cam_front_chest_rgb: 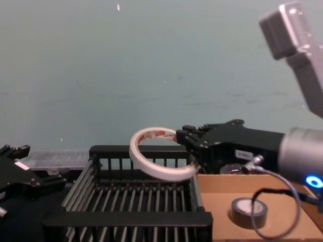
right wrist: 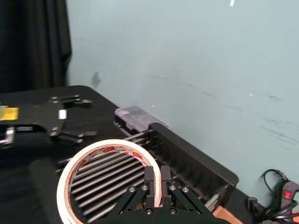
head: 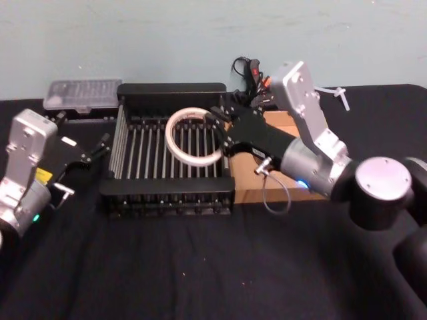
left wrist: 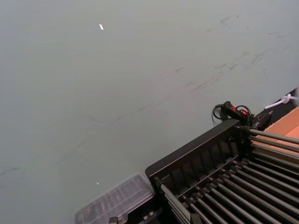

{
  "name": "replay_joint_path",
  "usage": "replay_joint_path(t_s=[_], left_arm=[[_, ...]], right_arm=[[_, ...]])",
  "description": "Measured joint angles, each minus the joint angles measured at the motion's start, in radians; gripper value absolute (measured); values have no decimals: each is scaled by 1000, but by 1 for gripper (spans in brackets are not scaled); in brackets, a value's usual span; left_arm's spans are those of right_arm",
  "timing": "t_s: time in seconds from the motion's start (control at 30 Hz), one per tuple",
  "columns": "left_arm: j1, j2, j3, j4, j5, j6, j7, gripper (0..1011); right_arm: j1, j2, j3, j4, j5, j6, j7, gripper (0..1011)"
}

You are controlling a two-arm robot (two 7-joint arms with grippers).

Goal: Pick up the white tape and place it into the black box , Pick up the silver tape and place it into the brown box.

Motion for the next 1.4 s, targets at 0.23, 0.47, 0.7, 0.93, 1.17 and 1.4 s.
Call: replay_joint_path(t_s=[0.23, 0.47, 0.7, 0.93, 1.17, 1.4], left_arm=[[0, 0, 0, 0, 0, 0, 0, 1001], [0, 0, 0, 0, 0, 0, 0, 1001], [0, 0, 0, 0, 0, 0, 0, 1001], [0, 0, 0, 0, 0, 0, 0, 1001], [0, 0, 0, 0, 0, 0, 0, 1001], [0, 0, 0, 0, 0, 0, 0, 1002]], right_arm=[[95, -75, -13, 145, -33, -6, -31, 88], [157, -133, -22, 265, -60, -12, -50, 88], [209, -192, -25, 403, -89, -19, -70, 88], [230, -223, -20, 476, -110, -25, -81, 88], [237, -238, -12, 513, -125, -28, -84, 88], [236, -243, -8, 518, -143, -25, -88, 88]])
